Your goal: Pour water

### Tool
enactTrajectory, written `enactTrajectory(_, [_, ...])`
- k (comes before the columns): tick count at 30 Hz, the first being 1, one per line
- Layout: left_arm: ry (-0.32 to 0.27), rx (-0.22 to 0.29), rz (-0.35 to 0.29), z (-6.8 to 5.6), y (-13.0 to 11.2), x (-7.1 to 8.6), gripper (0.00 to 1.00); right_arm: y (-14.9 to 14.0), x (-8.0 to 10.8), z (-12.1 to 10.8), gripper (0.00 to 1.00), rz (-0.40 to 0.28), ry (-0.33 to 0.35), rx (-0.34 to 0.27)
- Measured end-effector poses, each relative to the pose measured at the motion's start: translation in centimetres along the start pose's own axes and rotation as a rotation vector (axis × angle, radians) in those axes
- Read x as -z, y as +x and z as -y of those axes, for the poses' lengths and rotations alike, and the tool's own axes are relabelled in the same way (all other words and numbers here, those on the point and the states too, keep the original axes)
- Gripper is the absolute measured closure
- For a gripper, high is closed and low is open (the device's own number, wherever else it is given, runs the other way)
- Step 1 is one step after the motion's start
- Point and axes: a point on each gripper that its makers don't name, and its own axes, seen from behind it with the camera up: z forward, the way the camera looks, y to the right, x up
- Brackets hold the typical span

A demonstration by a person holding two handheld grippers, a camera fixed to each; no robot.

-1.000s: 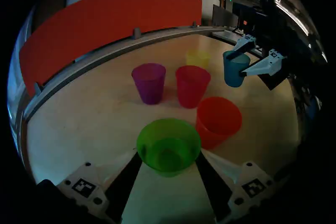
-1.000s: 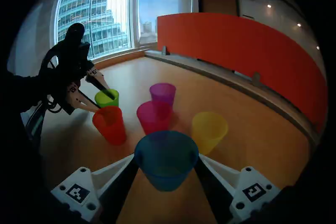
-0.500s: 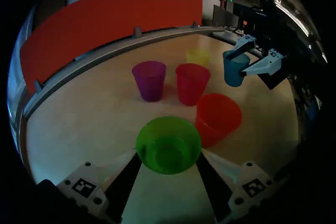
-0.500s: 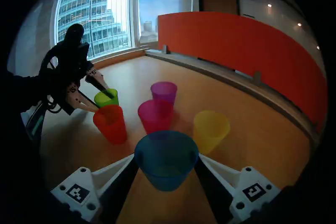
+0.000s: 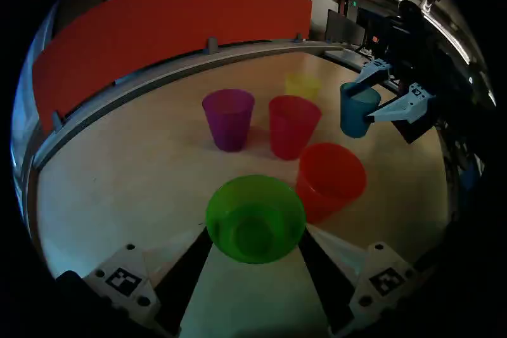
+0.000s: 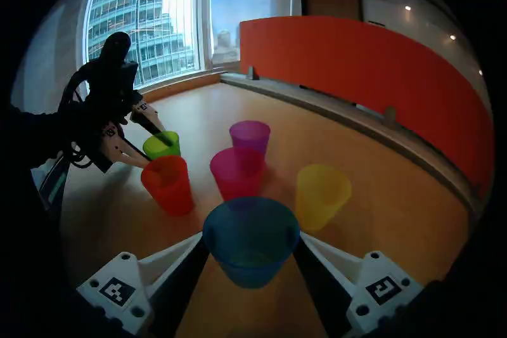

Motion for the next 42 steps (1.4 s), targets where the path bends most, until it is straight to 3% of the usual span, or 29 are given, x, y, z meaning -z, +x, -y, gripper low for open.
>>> enactTrajectory(11, [0.018,-0.042,0.034,-0.1,-1.3,0.0,0.11,-1.0,-0.7,-0.2,0.09,0.010,-0.004,-0.013])
enactTrajectory(27, [0.041,-0.044,0.066,0.2,-3.5,1.0,0.11,-2.2,-2.0,0.3,0.09,0.014,-0.003,-0.022])
enactTrajectory(42, [0.050,-0.036,0.049,0.1,-3.5,2.1,0.11,-3.2,-1.3,0.6,0.09,0.014,-0.025,-0.006])
